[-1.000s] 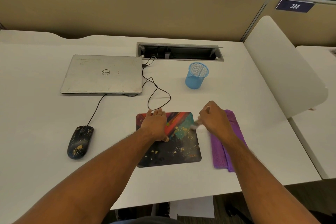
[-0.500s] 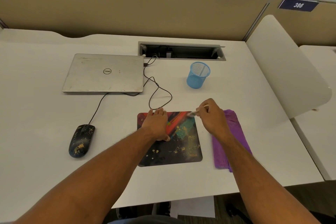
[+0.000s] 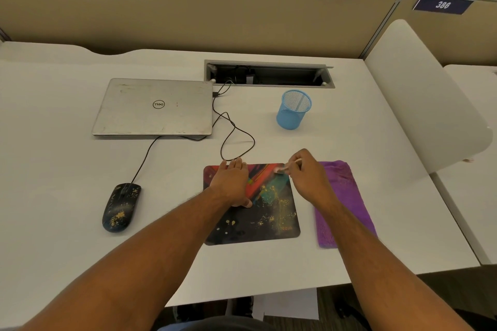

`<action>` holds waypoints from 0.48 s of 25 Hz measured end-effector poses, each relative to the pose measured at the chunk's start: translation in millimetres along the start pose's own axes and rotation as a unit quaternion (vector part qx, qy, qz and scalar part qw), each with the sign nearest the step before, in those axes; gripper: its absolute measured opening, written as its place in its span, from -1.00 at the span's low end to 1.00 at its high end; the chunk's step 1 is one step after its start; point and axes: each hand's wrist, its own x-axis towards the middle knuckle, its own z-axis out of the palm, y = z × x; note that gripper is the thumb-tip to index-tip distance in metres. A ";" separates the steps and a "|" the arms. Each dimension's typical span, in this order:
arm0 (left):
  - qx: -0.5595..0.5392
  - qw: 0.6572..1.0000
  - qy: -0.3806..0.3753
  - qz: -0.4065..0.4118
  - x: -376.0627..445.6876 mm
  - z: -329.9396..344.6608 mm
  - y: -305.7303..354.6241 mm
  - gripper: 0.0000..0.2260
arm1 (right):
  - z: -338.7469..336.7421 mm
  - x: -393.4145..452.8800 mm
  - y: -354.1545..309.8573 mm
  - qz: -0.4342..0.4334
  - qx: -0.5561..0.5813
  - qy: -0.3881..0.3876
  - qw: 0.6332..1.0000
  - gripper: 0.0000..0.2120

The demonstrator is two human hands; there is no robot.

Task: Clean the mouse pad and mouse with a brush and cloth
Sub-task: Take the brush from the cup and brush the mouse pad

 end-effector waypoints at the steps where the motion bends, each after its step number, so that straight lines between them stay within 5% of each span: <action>1: 0.001 1.000 0.001 0.001 -0.1 0.1 -0.3 0.10 | 1.4 -1.5 1.5 0.012 -0.014 -0.018 1.000 -0.92; 4: 0.001 1.000 0.003 0.002 -1.2 -1.2 -0.4 0.09 | -5.3 1.7 0.5 0.018 -0.043 -0.041 0.998 -0.91; 8: -0.002 1.000 0.002 0.007 -2.1 -1.2 -0.8 0.10 | -5.8 -2.9 -3.0 -0.009 0.021 0.019 1.000 -0.92; 12: -0.006 1.000 0.001 0.005 -2.5 -0.1 -1.1 0.10 | 0.4 -11.3 5.2 0.016 -0.036 -0.035 0.999 -0.92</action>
